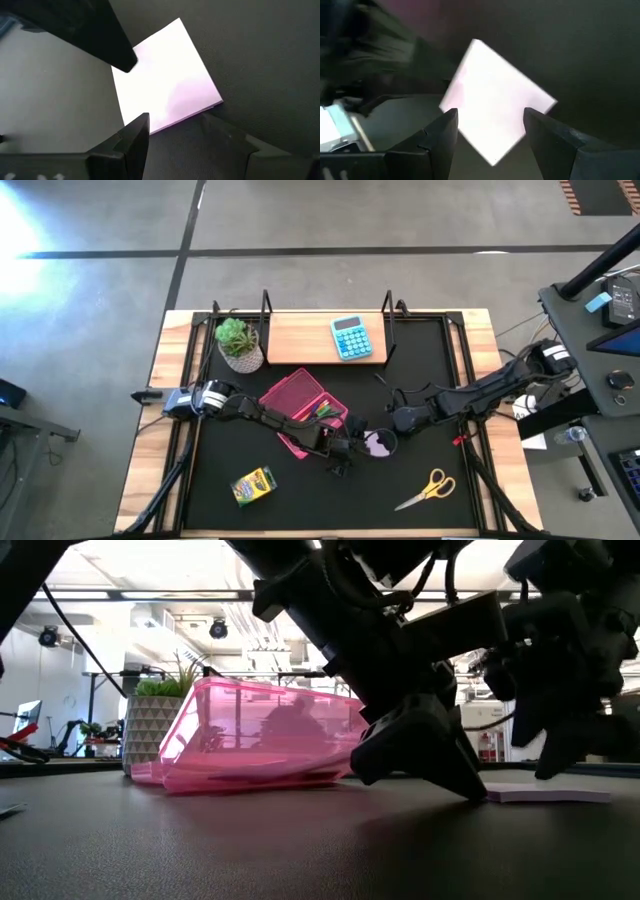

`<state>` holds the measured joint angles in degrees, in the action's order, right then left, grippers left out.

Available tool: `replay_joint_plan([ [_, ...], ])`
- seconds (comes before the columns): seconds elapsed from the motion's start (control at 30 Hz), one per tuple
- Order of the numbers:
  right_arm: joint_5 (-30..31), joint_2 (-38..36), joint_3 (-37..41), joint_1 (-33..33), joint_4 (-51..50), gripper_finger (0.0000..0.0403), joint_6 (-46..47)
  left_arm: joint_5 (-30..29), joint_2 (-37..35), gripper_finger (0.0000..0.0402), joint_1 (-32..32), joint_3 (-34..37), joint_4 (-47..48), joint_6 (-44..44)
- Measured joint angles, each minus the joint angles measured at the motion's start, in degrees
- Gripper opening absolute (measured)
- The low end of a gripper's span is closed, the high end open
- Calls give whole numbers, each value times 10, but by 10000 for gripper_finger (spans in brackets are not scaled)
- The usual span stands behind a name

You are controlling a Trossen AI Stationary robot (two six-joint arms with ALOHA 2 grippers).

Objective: Pack school essentials
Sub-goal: Put the purple sticky note into the red supply box

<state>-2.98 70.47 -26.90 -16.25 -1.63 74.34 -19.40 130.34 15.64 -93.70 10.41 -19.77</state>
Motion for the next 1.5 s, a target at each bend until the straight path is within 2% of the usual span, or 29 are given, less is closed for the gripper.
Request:
replay_joint_plan([
  [0.1,0,-15,-11,0,-13,217,-1,-2,1,164,0,0,-8,0],
  [0.27,0,-31,-31,0,-115,217,11,-2,1,164,0,1,-11,0],
  [0.37,0,-27,-33,0,-138,217,20,-2,1,164,0,1,-11,0],
  [0.6,0,8,-31,0,-123,217,27,-2,2,164,-1,2,-23,0],
  [0.97,-18,73,-34,0,-4,217,11,-2,2,164,0,2,-24,0],
  [1.27,-36,69,-33,0,16,215,3,-2,2,164,0,3,-23,0],
  [1.5,-47,61,-33,0,15,169,2,-16,1,164,0,2,-23,0],
])
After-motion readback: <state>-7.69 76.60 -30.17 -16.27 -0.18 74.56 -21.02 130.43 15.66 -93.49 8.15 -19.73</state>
